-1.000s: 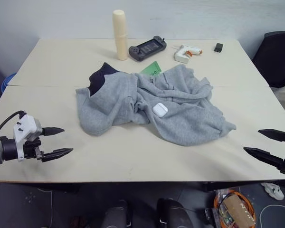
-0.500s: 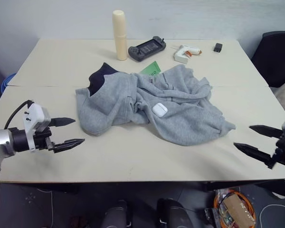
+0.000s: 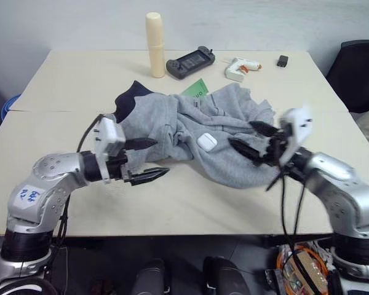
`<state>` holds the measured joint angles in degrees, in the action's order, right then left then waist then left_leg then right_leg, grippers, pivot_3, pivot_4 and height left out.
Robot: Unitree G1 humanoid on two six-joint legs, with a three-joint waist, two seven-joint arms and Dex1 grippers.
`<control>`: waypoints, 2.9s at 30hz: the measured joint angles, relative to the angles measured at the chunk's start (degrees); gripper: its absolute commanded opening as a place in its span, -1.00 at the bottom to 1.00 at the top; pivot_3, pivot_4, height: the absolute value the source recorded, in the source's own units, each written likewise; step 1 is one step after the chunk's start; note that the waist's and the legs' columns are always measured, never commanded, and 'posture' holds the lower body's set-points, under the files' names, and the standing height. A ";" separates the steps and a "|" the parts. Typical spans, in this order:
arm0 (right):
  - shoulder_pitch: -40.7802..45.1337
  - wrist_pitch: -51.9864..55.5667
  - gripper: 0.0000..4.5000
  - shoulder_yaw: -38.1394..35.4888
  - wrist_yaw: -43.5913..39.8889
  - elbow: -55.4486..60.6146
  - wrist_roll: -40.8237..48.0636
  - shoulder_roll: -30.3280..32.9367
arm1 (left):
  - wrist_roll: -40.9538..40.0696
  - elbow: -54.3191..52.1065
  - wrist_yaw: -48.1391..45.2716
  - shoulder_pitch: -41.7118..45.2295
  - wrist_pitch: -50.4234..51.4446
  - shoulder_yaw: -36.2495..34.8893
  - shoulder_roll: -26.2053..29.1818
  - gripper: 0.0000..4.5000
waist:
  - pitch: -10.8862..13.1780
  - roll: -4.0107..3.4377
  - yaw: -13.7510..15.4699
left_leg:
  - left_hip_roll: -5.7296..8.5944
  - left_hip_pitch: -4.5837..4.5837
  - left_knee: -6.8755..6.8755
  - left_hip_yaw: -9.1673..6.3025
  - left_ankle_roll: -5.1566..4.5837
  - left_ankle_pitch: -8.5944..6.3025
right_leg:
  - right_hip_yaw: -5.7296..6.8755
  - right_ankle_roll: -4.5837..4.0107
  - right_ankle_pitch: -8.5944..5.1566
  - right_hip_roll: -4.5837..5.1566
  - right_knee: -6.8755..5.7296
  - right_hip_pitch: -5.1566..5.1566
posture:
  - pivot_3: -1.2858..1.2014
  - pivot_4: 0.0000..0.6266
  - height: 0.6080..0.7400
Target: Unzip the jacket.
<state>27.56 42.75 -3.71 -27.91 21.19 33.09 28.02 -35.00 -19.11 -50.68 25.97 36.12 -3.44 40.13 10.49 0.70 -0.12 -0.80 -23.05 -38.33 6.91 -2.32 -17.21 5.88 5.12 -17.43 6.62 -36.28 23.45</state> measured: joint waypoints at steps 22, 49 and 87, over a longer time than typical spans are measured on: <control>10.63 -11.37 0.32 15.84 6.85 -28.77 -25.13 -12.59 | 5.57 8.50 -0.75 7.49 -4.28 4.13 -4.14 1.00 | 0.00 0.00 -0.66 | -0.05 -0.08 -0.09 -0.03 0.02 0.03 | 0.01 0.00 0.00 -0.05 -0.08 0.05 | 0.03 -0.52 1.00; -1.25 3.54 0.03 -11.00 3.87 -5.95 -17.19 2.33 | 8.96 8.79 -0.80 10.13 -7.41 5.34 -6.69 1.00 | 0.00 0.00 0.42 | 0.01 -0.13 -0.09 -0.10 -0.04 0.01 | 0.03 0.01 0.00 0.01 0.05 -0.01 | 0.03 -0.52 1.00; -18.09 -12.14 0.99 -7.06 -22.89 -8.23 -13.91 26.75 | 10.00 9.99 -7.04 8.94 -9.55 2.49 0.93 1.00 | 0.01 -0.12 0.51 | -0.01 -0.02 -0.36 -0.14 -0.11 0.01 | 0.03 0.13 0.07 0.04 0.28 -0.20 | 0.03 -0.52 1.00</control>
<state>9.47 30.61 -10.77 -50.80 12.97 19.18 54.77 -25.00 -9.12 -57.72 34.91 26.57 -0.95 41.06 10.50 0.58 0.39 -0.81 -23.07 -38.69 6.77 -2.43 -17.20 5.91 5.25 -17.36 6.66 -36.00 23.24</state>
